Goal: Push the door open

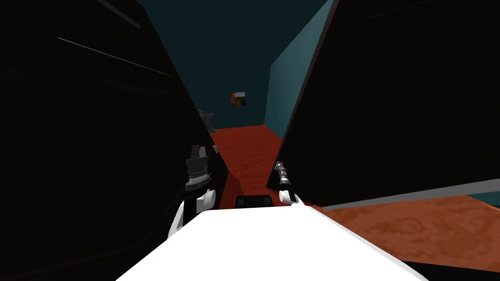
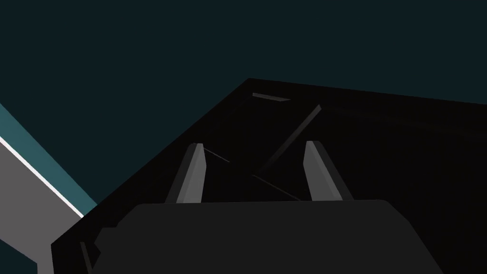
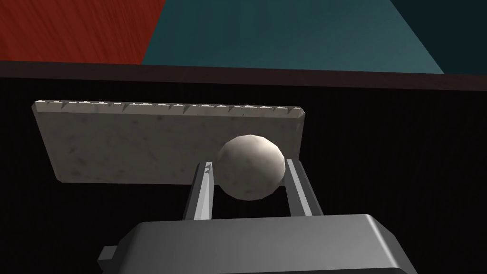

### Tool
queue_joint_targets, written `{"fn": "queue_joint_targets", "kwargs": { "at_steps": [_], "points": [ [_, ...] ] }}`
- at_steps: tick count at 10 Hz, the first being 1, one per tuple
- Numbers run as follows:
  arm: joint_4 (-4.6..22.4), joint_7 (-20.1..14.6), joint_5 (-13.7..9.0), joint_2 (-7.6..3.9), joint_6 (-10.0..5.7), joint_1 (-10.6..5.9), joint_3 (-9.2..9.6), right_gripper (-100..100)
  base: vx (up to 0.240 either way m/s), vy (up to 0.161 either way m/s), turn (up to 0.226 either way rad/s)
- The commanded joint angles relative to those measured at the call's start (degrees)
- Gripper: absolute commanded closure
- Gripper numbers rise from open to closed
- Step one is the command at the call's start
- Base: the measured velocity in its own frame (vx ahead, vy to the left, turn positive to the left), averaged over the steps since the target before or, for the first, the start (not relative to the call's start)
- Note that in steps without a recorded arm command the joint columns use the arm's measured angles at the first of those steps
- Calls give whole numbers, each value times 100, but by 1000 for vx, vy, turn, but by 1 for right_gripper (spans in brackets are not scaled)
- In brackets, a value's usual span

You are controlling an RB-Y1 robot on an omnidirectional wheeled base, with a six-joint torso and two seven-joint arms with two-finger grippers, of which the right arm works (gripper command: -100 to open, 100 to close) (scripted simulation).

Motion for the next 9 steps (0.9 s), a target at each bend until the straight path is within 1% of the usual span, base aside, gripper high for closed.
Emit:
{"fn": "queue_joint_targets", "kwargs": {
  "at_steps": [1,2,4,5,7,9],
  "points": [
    [219,-3,-42,-88,-120,-139,-93,100,59,-17,7],
    [225,26,-106,-141,-111,-147,-209,100,128,-6,-44],
    [231,58,-175,-183,-101,-155,-334,100,203,23,-115],
    [240,39,-173,-111,-78,-144,-280,-100,-26,99,-66],
    [203,38,-203,-72,-39,-146,-297,-100,-171,127,-52],
    [153,37,-245,4,15,-149,-320,-100,-204,189,-66]
  ]
}}
